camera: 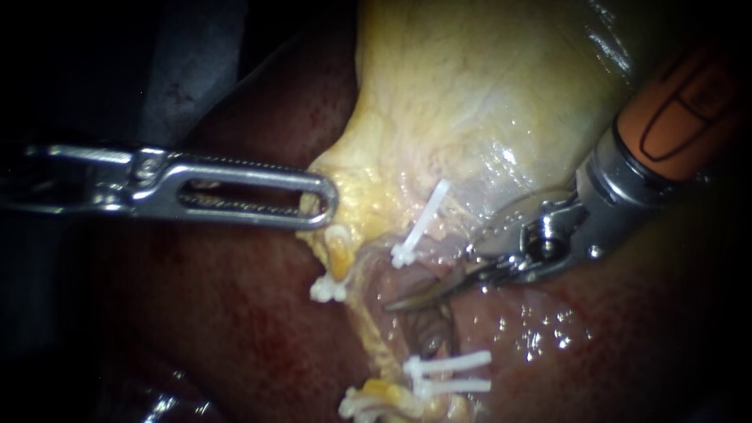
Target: Go back from the cut right tube
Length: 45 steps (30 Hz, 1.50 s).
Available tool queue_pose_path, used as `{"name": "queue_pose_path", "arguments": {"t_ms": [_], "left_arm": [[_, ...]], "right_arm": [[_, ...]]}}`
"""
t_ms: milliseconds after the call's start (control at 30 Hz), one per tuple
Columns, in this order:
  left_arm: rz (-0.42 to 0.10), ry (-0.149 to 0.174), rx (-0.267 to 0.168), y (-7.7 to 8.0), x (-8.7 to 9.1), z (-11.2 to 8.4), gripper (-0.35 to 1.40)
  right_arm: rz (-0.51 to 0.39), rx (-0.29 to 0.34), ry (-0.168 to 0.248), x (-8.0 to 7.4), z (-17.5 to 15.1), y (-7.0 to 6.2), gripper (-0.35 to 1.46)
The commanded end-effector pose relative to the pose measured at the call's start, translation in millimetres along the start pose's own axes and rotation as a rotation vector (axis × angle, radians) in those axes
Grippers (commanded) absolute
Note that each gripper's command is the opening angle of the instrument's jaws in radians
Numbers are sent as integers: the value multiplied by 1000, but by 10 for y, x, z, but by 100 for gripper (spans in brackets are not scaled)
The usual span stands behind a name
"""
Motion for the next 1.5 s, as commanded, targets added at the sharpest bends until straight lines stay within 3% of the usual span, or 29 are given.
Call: {"name": "queue_pose_path", "arguments": {"t_ms": [33, 800, 933, 1100, 1300, 1500], "left_arm": [[0, 0, 0, -1, 0, 0, -35], [0, 0, 0, -1, 0, 0, -35], [0, 0, 0, -1, 0, 0, -35], [0, 0, 0, -1, 0, 0, -35], [0, 0, 0, -1, 0, 0, -35], [0, 0, 0, -1, 0, 0, -35]], "right_arm": [[0, 0, 0, 0, 0, 0, -35], [-2, 1, -1, 0, 0, -3, -33], [-7, 1, -1, 0, 0, -3, 22], [-54, 3, -3, 0, 0, -2, 61], [-84, 4, -4, 0, -1, -1, 81], [-86, 6, -5, -4, -4, -2, 81]]}}
